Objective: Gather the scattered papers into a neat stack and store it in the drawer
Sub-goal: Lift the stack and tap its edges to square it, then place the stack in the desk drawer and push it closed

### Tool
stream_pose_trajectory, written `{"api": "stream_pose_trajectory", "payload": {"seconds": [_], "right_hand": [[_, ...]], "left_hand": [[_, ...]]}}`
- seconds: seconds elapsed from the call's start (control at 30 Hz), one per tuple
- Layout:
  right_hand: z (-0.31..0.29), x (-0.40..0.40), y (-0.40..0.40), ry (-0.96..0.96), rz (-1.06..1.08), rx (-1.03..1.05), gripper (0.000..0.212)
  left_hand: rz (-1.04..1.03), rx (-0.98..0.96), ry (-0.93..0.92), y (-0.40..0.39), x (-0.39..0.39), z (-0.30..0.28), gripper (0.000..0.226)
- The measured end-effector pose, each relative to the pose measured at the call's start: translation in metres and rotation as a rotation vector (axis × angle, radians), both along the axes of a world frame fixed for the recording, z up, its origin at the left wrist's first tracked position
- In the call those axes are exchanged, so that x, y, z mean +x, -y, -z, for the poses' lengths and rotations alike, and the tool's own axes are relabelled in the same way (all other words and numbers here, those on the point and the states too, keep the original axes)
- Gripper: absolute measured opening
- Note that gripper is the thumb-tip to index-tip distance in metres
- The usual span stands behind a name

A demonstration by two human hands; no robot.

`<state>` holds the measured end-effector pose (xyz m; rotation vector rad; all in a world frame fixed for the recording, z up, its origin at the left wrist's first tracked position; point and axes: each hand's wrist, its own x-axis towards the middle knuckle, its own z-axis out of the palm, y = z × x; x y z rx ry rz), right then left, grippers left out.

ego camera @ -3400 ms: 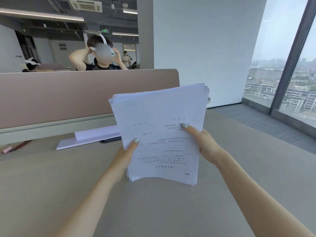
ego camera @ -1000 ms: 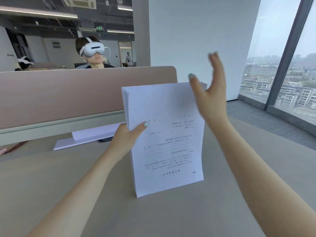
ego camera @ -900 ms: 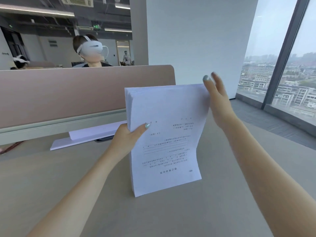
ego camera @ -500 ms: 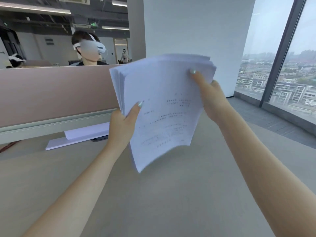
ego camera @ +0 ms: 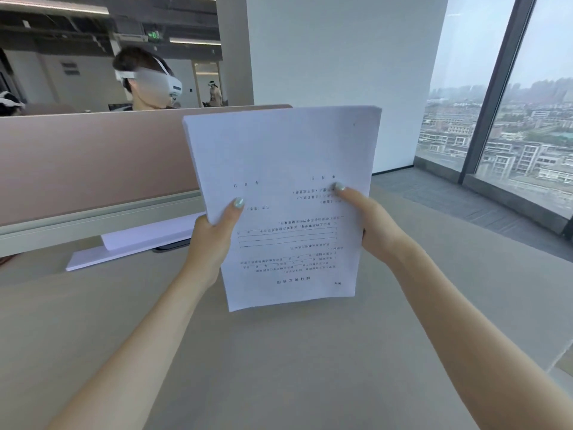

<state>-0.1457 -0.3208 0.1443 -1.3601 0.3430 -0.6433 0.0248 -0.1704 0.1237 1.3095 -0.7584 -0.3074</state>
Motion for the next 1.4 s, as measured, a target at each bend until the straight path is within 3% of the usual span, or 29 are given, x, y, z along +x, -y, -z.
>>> {"api": "stream_pose_trajectory", "payload": {"seconds": [0.1, 0.27, 0.43, 0.63, 0.73, 0.9, 1.0, 1.17, 1.3, 1.4], "right_hand": [[0.017, -0.013, -0.001, 0.015, -0.043, 0.012, 0.026], [0.073, -0.027, -0.011, -0.21, -0.112, 0.035, 0.035], [0.057, -0.05, -0.018, -0.168, -0.019, 0.028, 0.033], [0.05, -0.147, -0.026, -0.187, 0.18, -0.07, 0.022], [0.059, -0.212, -0.03, -0.243, 0.305, -0.009, 0.027], [0.067, -0.309, -0.047, -0.334, 0.402, 0.133, 0.025], [0.076, -0.345, -0.06, -0.366, 0.432, 0.22, 0.026], [0.098, -0.382, -0.067, -0.359, 0.44, 0.351, 0.051], [0.11, -0.41, -0.077, -0.195, 0.589, 0.437, 0.054], [0.119, -0.43, -0.087, 0.182, 0.864, 0.468, 0.059]], "left_hand": [[0.069, 0.025, 0.019, -0.002, -0.001, 0.009, 0.009], [0.209, 0.122, 0.019, -0.009, -0.002, 0.046, 0.017], [0.277, 0.125, -0.026, -0.002, -0.019, 0.027, 0.015], [0.492, 0.228, -0.078, 0.033, -0.087, 0.025, 0.018], [0.656, 0.338, -0.1, 0.049, -0.139, 0.033, 0.008], [0.868, 0.415, -0.236, 0.076, -0.207, 0.048, 0.031], [0.977, 0.499, -0.333, 0.084, -0.241, 0.061, 0.022], [1.095, 0.589, -0.471, 0.09, -0.279, 0.085, 0.028], [1.077, 0.628, -0.474, 0.098, -0.307, 0.092, 0.024], [1.067, 0.625, -0.495, 0.106, -0.335, 0.093, 0.02]]}}
